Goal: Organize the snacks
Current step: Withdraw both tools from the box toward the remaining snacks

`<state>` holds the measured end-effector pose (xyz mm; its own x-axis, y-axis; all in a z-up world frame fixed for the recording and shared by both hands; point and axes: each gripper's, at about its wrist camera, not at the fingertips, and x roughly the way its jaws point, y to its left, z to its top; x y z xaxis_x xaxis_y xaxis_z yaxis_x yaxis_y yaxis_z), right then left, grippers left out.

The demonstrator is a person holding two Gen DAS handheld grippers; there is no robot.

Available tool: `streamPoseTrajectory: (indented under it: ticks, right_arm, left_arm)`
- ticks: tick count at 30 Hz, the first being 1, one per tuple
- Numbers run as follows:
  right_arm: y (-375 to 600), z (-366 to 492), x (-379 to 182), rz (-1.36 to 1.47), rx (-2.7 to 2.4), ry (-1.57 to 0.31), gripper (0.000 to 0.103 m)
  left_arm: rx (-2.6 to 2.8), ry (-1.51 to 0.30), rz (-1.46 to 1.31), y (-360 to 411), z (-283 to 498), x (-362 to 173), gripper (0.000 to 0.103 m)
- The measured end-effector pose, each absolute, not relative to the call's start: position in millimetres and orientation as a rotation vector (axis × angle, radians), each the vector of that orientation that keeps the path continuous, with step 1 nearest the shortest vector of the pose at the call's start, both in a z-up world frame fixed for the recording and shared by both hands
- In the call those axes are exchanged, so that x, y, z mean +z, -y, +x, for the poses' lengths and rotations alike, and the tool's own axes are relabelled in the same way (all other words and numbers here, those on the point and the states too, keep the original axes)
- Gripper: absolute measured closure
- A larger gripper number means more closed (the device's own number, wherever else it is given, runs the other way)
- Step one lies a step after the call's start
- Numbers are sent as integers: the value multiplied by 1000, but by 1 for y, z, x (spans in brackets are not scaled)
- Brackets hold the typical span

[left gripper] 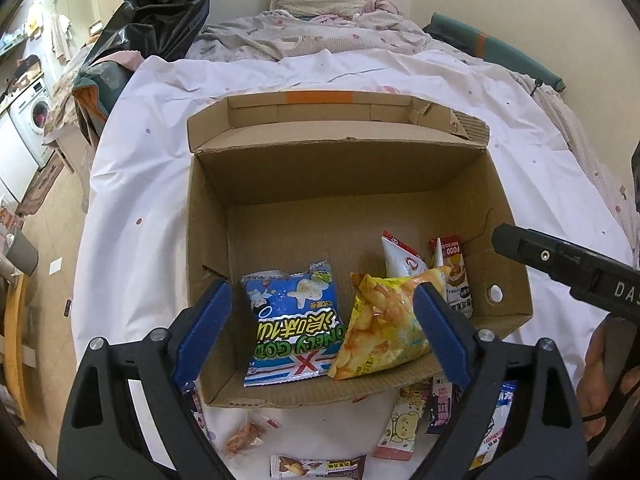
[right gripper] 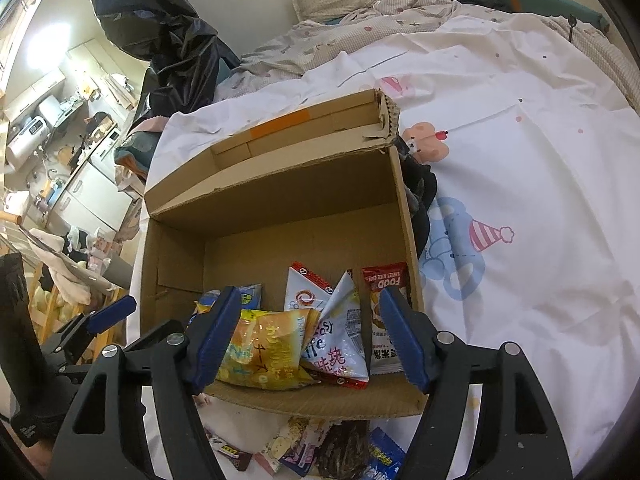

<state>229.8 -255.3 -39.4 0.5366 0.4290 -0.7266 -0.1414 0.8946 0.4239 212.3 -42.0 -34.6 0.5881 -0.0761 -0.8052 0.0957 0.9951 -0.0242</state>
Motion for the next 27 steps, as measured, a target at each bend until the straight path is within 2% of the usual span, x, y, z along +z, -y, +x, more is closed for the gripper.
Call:
streamPoseTrajectory:
  ticks: [15,27]
  right_arm:
    - [267,188,-22,348,354,-926,29]
    - [276,146,-29,368,349,-971,29]
  left_arm:
    - [-73,-937,-15,16,170,-23,13]
    - [-12,-963,-94,-13,130,-26,13]
